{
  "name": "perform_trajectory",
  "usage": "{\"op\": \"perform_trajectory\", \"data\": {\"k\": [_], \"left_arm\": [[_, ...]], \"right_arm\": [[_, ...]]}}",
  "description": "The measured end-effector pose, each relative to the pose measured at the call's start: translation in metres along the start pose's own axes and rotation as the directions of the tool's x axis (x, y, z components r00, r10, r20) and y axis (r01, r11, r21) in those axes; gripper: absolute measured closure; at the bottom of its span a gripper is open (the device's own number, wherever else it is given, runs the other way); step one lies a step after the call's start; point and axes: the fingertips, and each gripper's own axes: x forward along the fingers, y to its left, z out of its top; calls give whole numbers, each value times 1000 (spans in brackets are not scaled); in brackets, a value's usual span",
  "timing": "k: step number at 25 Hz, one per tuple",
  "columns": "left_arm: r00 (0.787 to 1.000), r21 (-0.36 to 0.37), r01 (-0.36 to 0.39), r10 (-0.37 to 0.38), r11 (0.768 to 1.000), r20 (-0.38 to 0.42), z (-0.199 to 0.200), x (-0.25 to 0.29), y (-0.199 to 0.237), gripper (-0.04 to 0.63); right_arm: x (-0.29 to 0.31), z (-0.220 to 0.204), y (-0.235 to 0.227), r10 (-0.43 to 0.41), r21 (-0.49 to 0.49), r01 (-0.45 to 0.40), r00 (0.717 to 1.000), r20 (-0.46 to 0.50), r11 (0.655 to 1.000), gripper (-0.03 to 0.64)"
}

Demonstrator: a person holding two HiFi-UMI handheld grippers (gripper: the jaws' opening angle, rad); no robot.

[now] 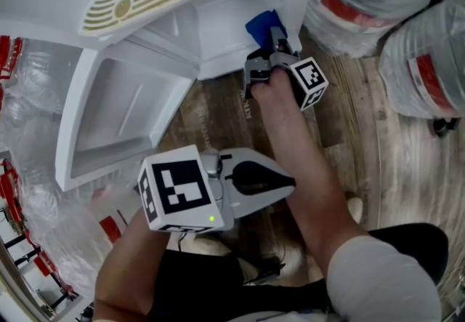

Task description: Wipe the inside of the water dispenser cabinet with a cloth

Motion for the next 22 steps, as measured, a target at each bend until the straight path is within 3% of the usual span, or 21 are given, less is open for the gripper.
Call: {"op": "perform_trajectory", "data": {"k": [8, 14, 19, 22], "left_arm": [[1000, 9, 6, -6, 1000, -7, 2, 5, 0, 592], [1000, 23, 5, -5, 1000, 4, 8, 2, 0, 592], [1000, 31, -2, 1, 1000, 17, 12, -3, -1, 592], [1000, 47, -2, 1, 999, 25, 16, -6, -2, 592]], "right_arm": [[-19, 6, -9, -25, -57, 23, 999, -30, 998, 545], [-31, 13, -9, -57, -158, 48, 997, -52, 986, 545], [-43, 19, -10, -94, -284, 67, 992, -82, 956, 545], [-45, 23, -10, -115, -384, 62, 986, -118, 921, 545]]}}
